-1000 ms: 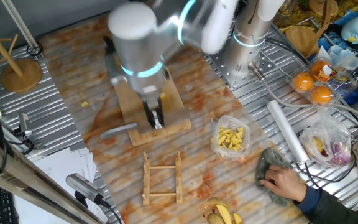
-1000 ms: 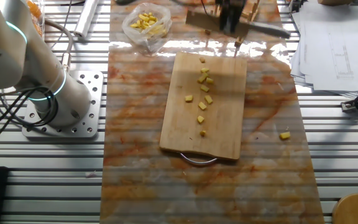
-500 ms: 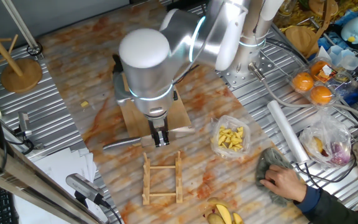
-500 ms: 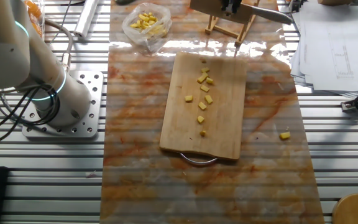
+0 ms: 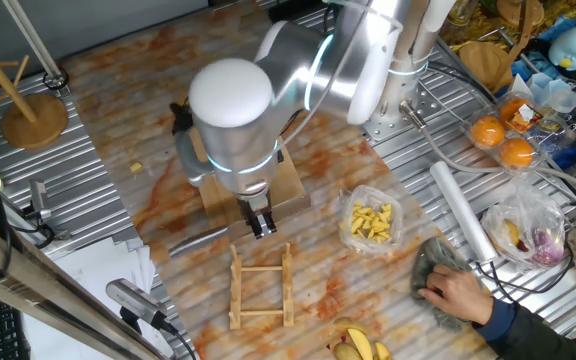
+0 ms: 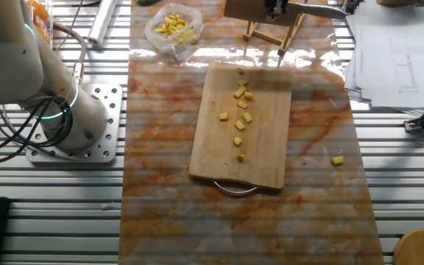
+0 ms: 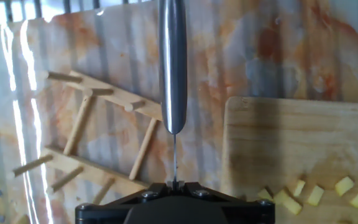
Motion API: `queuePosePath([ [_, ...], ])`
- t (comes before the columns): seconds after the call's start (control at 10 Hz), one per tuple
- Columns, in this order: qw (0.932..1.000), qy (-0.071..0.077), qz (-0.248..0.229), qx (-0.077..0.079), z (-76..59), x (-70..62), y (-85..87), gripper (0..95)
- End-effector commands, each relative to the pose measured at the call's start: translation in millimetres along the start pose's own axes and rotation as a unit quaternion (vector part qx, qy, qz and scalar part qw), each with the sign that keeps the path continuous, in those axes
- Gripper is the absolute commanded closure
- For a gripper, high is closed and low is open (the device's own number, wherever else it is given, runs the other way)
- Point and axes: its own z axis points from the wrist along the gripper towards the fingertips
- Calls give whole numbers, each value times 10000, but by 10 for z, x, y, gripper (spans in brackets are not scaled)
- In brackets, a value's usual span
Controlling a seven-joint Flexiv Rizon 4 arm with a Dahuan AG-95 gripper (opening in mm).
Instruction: Chop the potatoes
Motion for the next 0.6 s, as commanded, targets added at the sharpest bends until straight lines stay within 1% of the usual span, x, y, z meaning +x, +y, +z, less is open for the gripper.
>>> queuePosePath([
  [0.1, 9978, 4, 626, -236, -6, 17, -6, 950],
  [0.2, 9961, 37, 812, -356, -49, -28, 61, 950],
  [0.3, 9946, 70, 936, -432, -72, -60, 131, 950],
  [0.6, 9944, 89, 954, -440, -65, -93, 293, 950],
])
